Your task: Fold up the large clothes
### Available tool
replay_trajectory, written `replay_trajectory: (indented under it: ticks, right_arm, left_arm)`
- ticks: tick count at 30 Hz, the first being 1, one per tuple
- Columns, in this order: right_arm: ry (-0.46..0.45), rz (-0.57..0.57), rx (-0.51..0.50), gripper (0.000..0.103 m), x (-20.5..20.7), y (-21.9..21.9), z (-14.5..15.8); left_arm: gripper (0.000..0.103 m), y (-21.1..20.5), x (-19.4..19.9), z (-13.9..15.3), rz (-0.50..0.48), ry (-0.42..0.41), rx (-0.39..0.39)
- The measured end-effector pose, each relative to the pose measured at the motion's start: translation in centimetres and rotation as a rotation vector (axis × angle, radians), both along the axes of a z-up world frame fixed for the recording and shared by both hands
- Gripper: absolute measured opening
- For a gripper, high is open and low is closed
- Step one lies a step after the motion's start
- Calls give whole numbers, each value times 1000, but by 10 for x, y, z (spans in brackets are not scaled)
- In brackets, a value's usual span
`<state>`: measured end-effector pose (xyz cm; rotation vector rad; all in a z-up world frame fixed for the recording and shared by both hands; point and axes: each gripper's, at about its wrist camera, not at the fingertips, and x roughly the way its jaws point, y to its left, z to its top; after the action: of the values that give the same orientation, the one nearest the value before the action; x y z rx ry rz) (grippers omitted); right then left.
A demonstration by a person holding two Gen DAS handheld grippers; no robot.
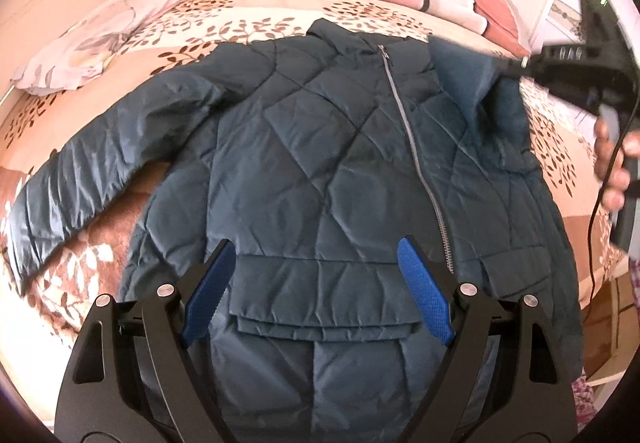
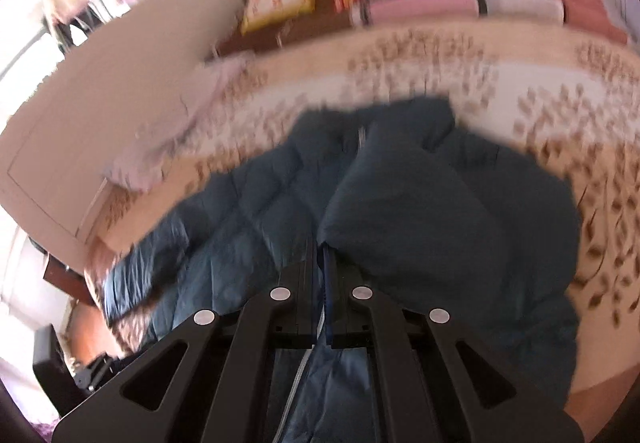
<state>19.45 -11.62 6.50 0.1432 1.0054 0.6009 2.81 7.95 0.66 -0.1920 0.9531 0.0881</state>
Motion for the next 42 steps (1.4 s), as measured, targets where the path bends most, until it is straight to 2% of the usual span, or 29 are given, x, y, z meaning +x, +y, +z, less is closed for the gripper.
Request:
replay_trajectory:
  ticks: [2,6,9,13,21,25,26,27,28,29,30,33,36,38,42]
  right_arm:
    - [46,-2,-1,4,-9,3,-5]
    - [64,-37,3,4,-20,-17,-9]
    - [106,-55,49,4,-24,-33,-13]
    - [119,-48,93,4,-20,-37,-15]
    - [199,144,143,4,-15,12,-37]
    - [215,146,175,5,-24,-2,-40]
    - [210,135,184,9,-28,-11,-39]
    - [201,110,187,33,-33,-24,-38]
    - [197,89,183,68,-36,-33,-39]
    - [179,48,173,75,-42,-46,-39]
    - [152,9,163,76,-49,-59,-39]
    - [158,-63,111,76,-65,-83,-49]
    - [164,-113,93,76,-76,-101,-57]
    - [173,-142,86,76,-83,-112,-62]
    - [186,-165,101,76,-90,-125,-70]
  left_arm:
    - [83,4,3,1,-6,-9,-8]
    - [83,6,19,6,-34,-29,-32]
    - [83,-2,33,11,-65,-38,-44]
    - [83,-14,41,20,-86,-70,-36]
    - [83,-23,42,23,-92,-50,-4]
    - [83,-34,48,24,-130,-50,13]
    - [83,-39,52,24,-150,-50,21]
    - [83,-44,54,24,-167,-51,28]
    - [83,-51,59,24,-199,-56,40]
    - [83,-58,63,23,-227,-62,56]
    - [83,-67,69,22,-258,-68,86]
    - [83,-91,81,22,-332,-98,172]
    - [83,-121,91,16,-416,-136,331]
    - [83,-135,97,14,-460,-151,410]
    - [83,-163,115,-1,-537,-147,583]
